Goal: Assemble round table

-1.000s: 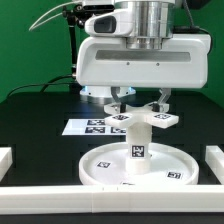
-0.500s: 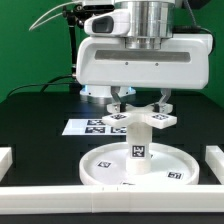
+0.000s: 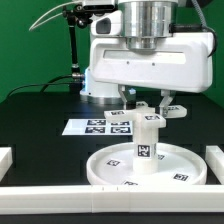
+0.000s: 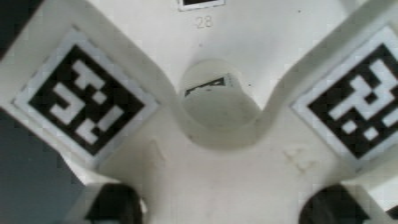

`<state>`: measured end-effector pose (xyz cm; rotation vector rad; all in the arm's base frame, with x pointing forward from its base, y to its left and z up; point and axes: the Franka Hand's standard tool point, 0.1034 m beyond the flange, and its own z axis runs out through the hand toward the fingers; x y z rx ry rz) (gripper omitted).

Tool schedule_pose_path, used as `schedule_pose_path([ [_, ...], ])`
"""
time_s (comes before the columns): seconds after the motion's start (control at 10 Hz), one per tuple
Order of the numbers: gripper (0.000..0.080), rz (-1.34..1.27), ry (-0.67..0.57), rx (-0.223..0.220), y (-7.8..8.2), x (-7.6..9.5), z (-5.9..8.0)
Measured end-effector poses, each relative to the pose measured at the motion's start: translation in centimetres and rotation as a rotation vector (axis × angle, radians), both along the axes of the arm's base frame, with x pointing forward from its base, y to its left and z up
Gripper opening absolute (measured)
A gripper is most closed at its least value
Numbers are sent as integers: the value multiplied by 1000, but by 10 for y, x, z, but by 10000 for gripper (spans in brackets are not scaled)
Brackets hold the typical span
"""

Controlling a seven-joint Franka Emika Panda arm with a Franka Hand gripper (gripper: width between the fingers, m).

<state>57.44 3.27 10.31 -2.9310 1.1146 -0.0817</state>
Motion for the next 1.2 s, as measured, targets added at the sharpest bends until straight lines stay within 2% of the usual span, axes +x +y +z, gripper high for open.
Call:
schedule_pose_path([
  [0.6, 440, -351, 1, 29, 2, -1, 0],
  [1.0, 440, -784, 8, 111, 7, -1, -1],
  [1.2, 440, -887, 9, 128, 9, -1, -1],
])
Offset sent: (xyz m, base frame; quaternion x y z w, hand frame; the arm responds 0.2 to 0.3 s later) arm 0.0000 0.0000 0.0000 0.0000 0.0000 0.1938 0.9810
